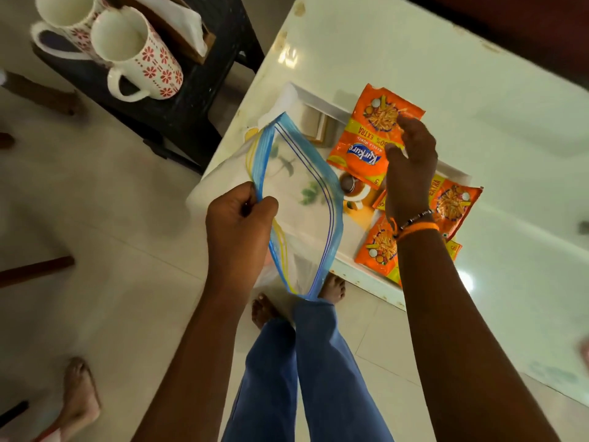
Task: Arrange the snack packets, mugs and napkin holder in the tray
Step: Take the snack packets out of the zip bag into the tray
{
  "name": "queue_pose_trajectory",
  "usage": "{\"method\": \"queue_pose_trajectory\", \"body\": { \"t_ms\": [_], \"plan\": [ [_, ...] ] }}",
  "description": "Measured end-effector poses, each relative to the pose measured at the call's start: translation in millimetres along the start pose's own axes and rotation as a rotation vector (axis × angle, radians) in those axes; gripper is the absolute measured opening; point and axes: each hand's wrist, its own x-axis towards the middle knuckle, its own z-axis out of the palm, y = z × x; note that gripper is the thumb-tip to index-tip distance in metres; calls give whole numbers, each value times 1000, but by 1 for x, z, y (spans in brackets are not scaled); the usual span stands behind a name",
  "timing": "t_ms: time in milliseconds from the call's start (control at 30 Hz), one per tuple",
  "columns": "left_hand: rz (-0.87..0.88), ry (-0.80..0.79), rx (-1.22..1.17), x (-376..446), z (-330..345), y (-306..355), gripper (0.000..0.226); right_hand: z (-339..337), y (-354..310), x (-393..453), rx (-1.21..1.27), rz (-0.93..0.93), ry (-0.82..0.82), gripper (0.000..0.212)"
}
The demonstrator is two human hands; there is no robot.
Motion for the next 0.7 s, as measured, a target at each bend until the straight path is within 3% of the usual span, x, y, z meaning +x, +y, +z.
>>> {"method": "queue_pose_trajectory", "body": {
  "t_ms": [67,167,233,300,400,500,600,700],
  "plan": [
    [-6,1,-33,-4,-8,-3,27,2,-24,-34,104,-56,-156,26],
    [-43,27,-105,-10,-23,-6,24,15,-46,-84,211,7,-604,25],
    [-58,25,-129,-13,-34,-9,20,34,-44,-109,-31,14,-832,26],
    [-70,17,-146,-15,-44,-12,21,57,-28,-122,-383,-51,-956,25],
    [-92,2,-180,-17,-61,-18,20,95,2,-132,-650,2,-1152,26],
    [-114,-41,-223,-18,-74,-27,25,128,28,-137,-894,-15,-1211,33],
    [-116,-66,-212,-20,-84,-35,24,144,40,-142,-939,-22,-1181,55],
    [-115,-85,-212,-23,-91,-41,24,149,45,-145,-983,-44,-1125,53]
  ]
}}
